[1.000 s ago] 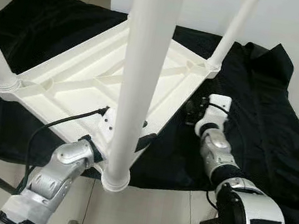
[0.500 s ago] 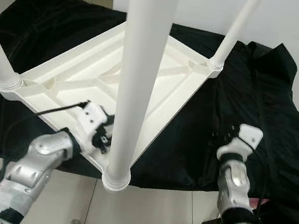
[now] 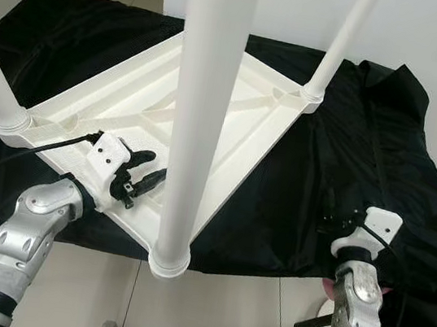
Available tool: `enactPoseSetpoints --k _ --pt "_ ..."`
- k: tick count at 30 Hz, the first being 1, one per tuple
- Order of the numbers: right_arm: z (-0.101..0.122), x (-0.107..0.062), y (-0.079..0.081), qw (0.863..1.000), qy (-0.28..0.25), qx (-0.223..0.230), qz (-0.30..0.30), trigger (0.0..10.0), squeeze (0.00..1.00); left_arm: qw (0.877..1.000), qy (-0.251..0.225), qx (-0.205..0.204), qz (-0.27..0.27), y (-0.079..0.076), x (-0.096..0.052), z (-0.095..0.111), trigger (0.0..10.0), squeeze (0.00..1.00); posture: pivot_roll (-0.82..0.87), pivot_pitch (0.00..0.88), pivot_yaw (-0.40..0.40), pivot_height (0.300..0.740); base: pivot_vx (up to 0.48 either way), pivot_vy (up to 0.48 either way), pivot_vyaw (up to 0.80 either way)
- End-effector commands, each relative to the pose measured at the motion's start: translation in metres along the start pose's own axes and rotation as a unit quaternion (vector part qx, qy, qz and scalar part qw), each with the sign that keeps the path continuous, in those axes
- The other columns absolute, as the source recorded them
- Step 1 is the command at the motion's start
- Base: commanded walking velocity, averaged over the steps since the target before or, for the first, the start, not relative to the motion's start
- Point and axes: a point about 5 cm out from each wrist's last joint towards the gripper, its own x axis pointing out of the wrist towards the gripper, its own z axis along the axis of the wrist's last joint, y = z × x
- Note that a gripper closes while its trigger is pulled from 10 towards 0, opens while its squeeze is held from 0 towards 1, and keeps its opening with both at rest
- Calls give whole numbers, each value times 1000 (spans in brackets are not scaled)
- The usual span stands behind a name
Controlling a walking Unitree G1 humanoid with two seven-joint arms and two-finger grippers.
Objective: Building children table
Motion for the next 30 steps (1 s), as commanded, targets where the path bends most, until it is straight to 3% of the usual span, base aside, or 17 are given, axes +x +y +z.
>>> enactPoseSetpoints --k 1,10,13,15,17,23,30 --pt "-3 -5 -5 1000 13 0 -4 10000 0 999 10 -1 -33 -6 -3 -7 10000 0 20 114 -66 740 0 0 0" --pt "-5 -8 -3 1000 25 -3 2 10000 0 997 22 3 -77 5 -13 -6 10000 0 48 110 -78 740 0 0 0" --pt "-6 -6 3 1000 28 -2 11 10000 0 990 46 0 -137 3 -13 -7 10000 35 55 102 -73 740 0 0 0" --pt "-6 -6 4 1000 29 -3 12 10000 0 988 56 0 -144 4 -14 -8 10000 35 55 102 -73 740 0 0 0" --pt "-6 -6 4 999 32 -4 12 10000 0 986 70 5 -148 6 -15 -11 10000 1000 56 101 -71 740 0 0 0" --pt "-8 -10 4 999 39 -1 4 10000 0 988 70 19 -134 21 -19 -5 10000 1000 58 100 -60 740 0 0 0" --pt "-9 -12 6 999 40 -2 3 10000 0 984 78 9 -162 28 -29 0 10000 1000 59 99 -53 740 0 0 0"
